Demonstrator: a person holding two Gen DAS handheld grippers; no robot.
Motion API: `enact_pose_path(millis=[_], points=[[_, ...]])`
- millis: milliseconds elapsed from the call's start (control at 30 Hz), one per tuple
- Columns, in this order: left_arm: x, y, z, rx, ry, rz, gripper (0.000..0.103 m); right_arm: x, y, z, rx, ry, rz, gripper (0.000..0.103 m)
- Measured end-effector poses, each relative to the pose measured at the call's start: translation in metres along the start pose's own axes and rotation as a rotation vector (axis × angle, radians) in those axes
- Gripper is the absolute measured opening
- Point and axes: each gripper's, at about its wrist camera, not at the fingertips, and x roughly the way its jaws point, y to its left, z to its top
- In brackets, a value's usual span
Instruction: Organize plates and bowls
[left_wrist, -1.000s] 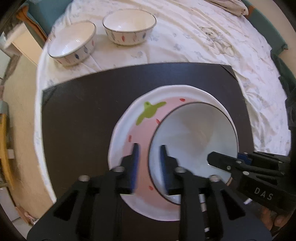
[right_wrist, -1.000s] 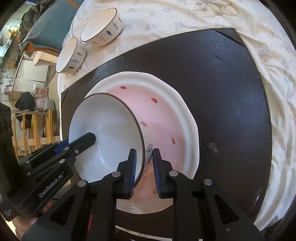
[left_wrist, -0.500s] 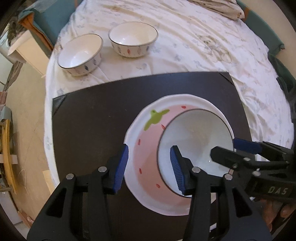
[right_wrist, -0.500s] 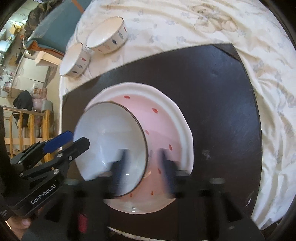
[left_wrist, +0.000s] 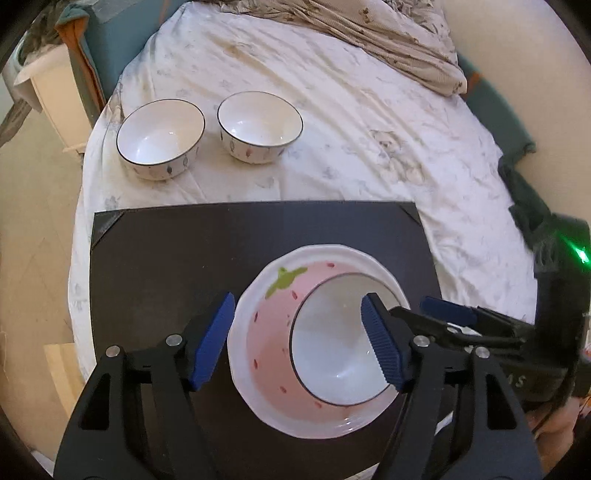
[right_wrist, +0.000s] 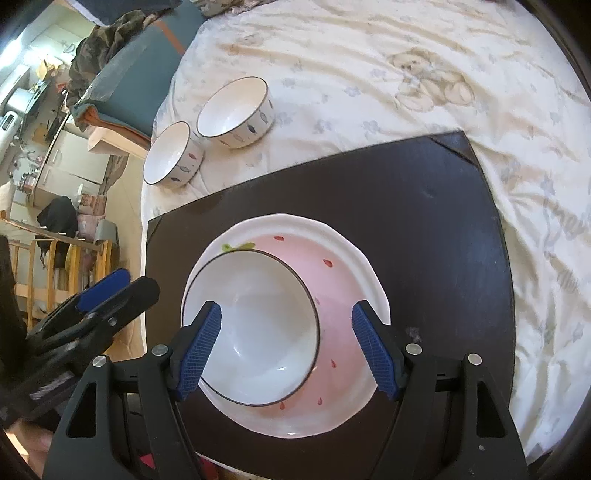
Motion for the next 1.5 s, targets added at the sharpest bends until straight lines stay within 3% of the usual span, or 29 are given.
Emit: enact_pose_path(millis=[100, 300, 367, 500, 567, 667, 867, 933, 1067, 1100, 1167, 1333, 1500], points=[[-0.002, 0.010, 0.009, -0.014, -0.020, 0.114, 0.068, -0.007, 0.008, 0.005, -0.009, -0.032, 0.003, 0.080], [0.002, 0.049, 0.035, -0.082, -0.029, 0.236, 0.068, -0.011, 0.033, 0.026, -0.071, -0.050, -0.019, 0.087], [-0.001, 0.069, 0.043, -0.141, -0.059, 0.243, 0.068, -0.008, 0.041, 0.035, -0.084, -0.042, -0.016, 0.087], [-0.011, 0.112, 0.059, -0.311, -0.157, 0.170, 0.068, 0.006, 0.050, 0.063, -0.048, -0.037, 0.012, 0.087], [-0.011, 0.131, 0.069, -0.354, -0.187, 0.208, 0.068, 0.015, 0.052, 0.077, -0.017, -0.020, 0.037, 0.087], [0.004, 0.149, 0.089, -0.343, -0.138, 0.347, 0.068, 0.030, 0.055, 0.097, 0.046, -0.015, 0.063, 0.087], [0.040, 0.180, 0.118, -0.393, -0.085, 0.311, 0.068, 0.069, 0.074, 0.133, 0.087, 0.005, 0.070, 0.087], [0.052, 0.183, 0.125, -0.384, -0.077, 0.306, 0.068, 0.084, 0.078, 0.143, 0.121, 0.017, 0.087, 0.085], [0.076, 0.189, 0.134, -0.337, -0.030, 0.308, 0.067, 0.119, 0.088, 0.154, 0.182, 0.068, 0.117, 0.061], [0.082, 0.191, 0.136, -0.329, -0.018, 0.294, 0.065, 0.130, 0.092, 0.156, 0.192, 0.087, 0.122, 0.056], [0.091, 0.192, 0.137, -0.303, 0.006, 0.268, 0.044, 0.151, 0.101, 0.158, 0.197, 0.123, 0.134, 0.043], [0.107, 0.198, 0.138, -0.284, 0.062, 0.274, 0.039, 0.179, 0.117, 0.167, 0.161, 0.154, 0.101, 0.036], [0.115, 0.208, 0.137, -0.294, 0.080, 0.219, 0.014, 0.201, 0.131, 0.176, 0.120, 0.181, 0.077, 0.034]])
